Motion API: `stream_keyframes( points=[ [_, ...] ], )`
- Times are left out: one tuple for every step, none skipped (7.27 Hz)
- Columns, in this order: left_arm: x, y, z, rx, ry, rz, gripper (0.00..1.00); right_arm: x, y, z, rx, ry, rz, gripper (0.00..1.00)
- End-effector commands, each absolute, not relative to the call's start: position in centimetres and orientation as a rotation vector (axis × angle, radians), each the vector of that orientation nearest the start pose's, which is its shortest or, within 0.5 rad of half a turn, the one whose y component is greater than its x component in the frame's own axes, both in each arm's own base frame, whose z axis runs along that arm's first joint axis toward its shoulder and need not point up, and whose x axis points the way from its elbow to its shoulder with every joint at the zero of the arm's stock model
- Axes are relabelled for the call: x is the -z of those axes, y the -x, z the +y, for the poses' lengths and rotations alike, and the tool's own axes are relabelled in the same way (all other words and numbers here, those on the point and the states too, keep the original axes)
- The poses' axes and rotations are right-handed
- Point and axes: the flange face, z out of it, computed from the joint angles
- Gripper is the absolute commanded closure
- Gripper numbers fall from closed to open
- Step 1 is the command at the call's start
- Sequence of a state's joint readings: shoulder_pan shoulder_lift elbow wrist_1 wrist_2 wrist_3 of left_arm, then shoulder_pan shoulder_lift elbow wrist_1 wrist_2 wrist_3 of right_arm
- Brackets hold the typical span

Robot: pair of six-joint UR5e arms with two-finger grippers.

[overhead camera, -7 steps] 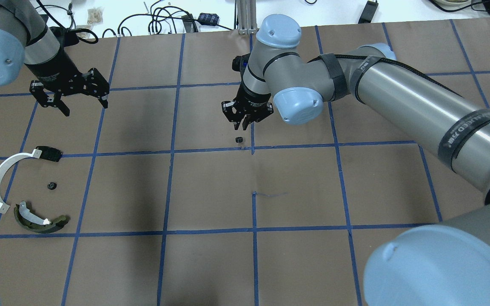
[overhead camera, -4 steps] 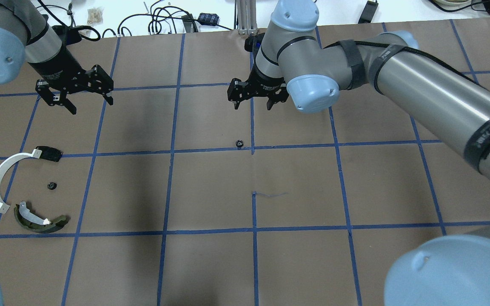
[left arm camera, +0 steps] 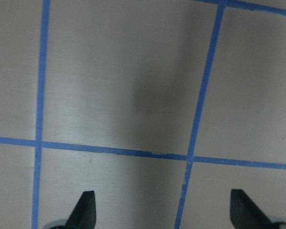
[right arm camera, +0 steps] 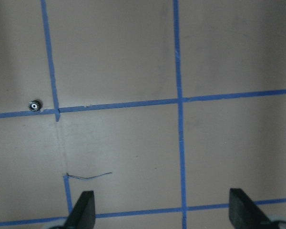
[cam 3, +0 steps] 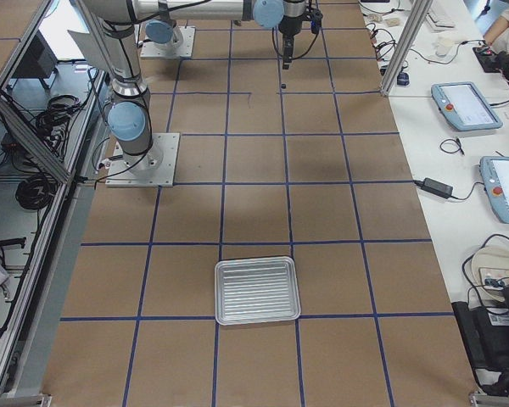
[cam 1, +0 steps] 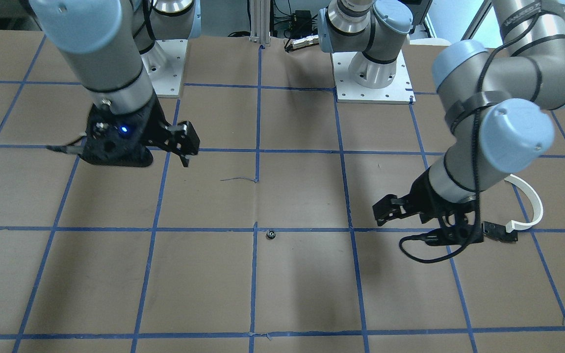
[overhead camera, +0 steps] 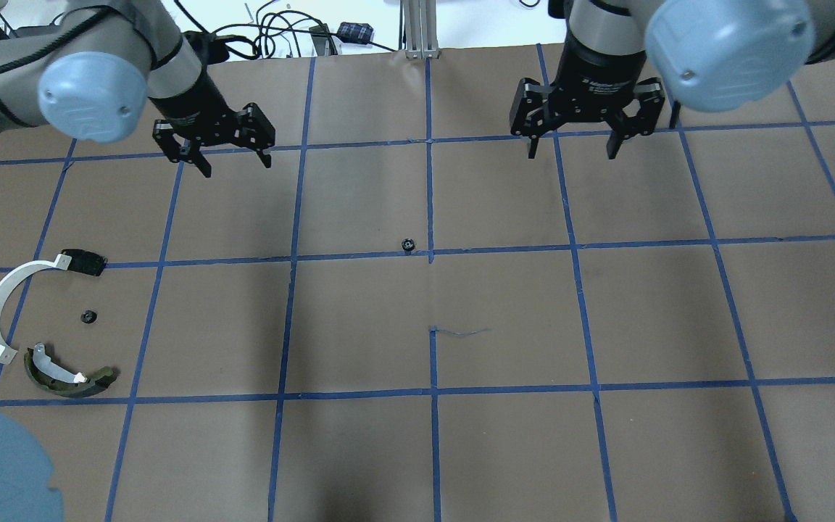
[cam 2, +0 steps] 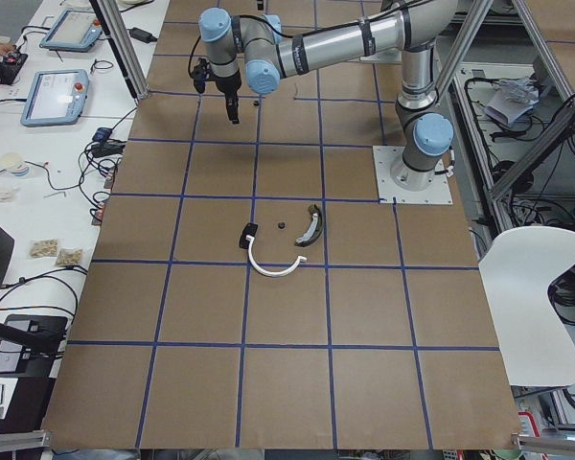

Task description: Place bearing gear from tray to pile

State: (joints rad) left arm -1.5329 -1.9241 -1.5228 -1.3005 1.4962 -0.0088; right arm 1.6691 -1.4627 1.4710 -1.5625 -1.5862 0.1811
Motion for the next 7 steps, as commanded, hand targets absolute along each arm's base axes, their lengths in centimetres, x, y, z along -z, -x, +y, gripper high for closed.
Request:
stream_keyframes(
  points=[
    [-31.0, 19.9, -61.7, -0.029, -0.041, 3.211, 0.0, -50.2, -15.4, -50.6, -0.018, -0.216, 3.168, 0.0],
    [-29.6, 22.0, -61.7, -0.012, -0.071, 3.208, 0.0, -50.7, -14.8, -50.3, 0.006, -0.222, 3.184, 0.0],
    [-28.5, 24.3, -61.2, -0.025, -0.059, 3.205, 0.0, -50.8, -15.3, -50.0, 0.008, -0.22, 3.177, 0.0],
    [-27.4, 26.5, -60.5, -0.048, -0.085, 3.199, 0.0, -50.8, -15.1, -50.3, 0.017, -0.193, 3.179, 0.0],
    [-26.8, 27.6, -60.7, 0.005, -0.111, 3.206, 0.0, -51.0, -15.1, -51.2, 0.105, -0.161, 3.174, 0.0],
    [-26.1, 29.4, -60.6, 0.049, -0.145, 3.21, 0.0, -51.1, -15.1, -51.3, 0.13, -0.156, 3.172, 0.0],
    [-24.6, 31.8, -59.5, 0.012, -0.183, 3.201, 0.0, -51.1, -15.1, -51.4, 0.133, -0.154, 3.174, 0.0]
  ],
)
